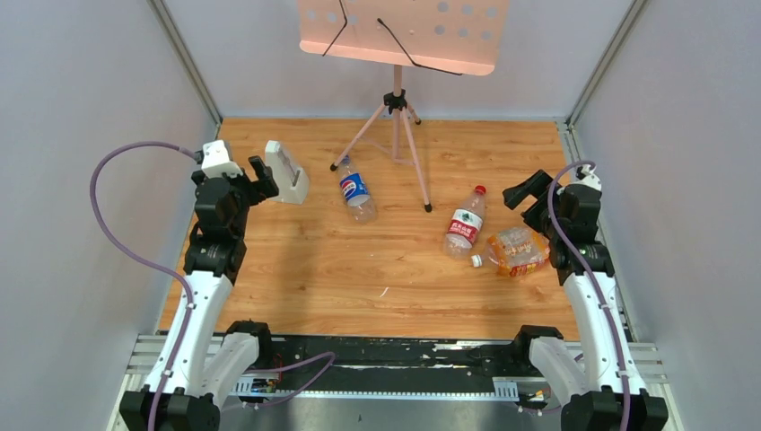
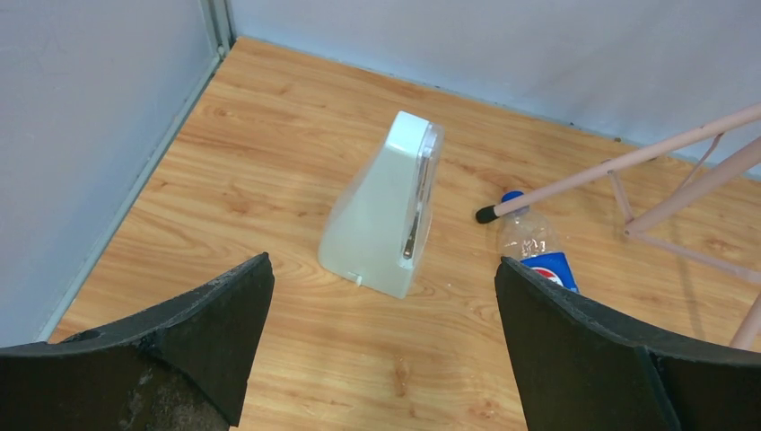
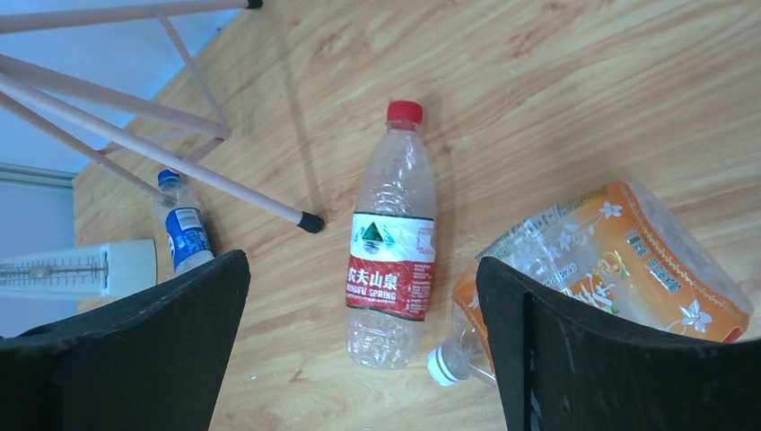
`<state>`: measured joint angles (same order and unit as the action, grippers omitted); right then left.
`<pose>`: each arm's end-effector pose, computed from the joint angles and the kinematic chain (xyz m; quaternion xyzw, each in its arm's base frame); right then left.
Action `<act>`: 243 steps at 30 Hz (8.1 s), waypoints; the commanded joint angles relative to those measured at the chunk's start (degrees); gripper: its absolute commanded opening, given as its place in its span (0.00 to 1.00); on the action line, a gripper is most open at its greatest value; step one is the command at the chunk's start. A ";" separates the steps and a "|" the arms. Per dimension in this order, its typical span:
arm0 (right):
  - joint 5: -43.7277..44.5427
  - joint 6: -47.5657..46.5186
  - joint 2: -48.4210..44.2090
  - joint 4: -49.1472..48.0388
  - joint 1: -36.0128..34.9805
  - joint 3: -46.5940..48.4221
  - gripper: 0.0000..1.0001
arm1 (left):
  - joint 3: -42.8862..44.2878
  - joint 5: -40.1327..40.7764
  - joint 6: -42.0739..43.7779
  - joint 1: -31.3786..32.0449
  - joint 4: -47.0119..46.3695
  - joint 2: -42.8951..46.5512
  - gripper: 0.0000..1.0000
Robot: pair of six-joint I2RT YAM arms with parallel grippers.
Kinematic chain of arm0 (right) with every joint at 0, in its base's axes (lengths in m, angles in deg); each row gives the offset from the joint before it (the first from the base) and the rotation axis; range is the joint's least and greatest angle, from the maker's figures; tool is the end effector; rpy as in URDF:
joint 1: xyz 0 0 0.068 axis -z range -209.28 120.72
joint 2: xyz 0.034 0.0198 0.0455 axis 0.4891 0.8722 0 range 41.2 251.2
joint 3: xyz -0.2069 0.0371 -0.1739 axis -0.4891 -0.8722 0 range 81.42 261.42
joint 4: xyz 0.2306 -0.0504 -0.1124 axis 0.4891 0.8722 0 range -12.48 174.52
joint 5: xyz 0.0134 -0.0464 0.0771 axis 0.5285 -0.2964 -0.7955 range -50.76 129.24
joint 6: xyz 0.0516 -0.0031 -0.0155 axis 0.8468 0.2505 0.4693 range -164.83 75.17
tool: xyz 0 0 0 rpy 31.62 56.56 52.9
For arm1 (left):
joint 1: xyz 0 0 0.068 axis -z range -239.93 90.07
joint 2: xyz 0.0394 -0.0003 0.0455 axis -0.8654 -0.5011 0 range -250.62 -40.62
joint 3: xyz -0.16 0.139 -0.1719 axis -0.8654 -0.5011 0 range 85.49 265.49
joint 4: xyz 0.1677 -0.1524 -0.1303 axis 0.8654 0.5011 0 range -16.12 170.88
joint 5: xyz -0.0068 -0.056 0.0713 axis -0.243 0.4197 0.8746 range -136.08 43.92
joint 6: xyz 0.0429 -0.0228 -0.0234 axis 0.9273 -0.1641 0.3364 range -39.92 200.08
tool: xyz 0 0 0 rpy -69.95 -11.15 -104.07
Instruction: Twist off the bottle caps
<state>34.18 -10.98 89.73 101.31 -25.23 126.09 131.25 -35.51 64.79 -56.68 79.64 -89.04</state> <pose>0.1904 -0.0104 0.3038 0.2559 0.8159 0.1695 0.4900 0.2001 -0.0048 0.3437 -0.1389 0.7434 -0.0360 0.6533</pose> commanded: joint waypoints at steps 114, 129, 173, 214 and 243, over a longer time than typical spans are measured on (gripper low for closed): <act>11.85 8.82 8.17 1.92 0.77 -13.51 0.37 | -10.54 -51.46 -9.87 1.33 -9.73 6.18 0.93; 12.50 4.57 19.02 -0.67 1.31 -8.32 0.04 | -7.14 -47.67 -5.54 8.83 -6.97 1.90 0.92; -16.05 -35.03 15.68 -1.21 -45.80 8.86 0.00 | -1.15 -53.69 -8.62 24.09 -12.26 -15.12 1.00; 12.25 -24.91 0.90 -12.81 -51.91 2.36 0.76 | -3.70 -37.71 -5.11 29.50 -7.50 -10.77 0.00; -8.15 43.85 8.55 -38.87 -33.85 -12.00 0.68 | -22.97 -36.45 -21.48 29.53 -49.64 -1.87 0.00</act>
<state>27.50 25.32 95.88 70.58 -59.46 113.93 108.82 -70.77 44.62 -27.46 36.74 -91.01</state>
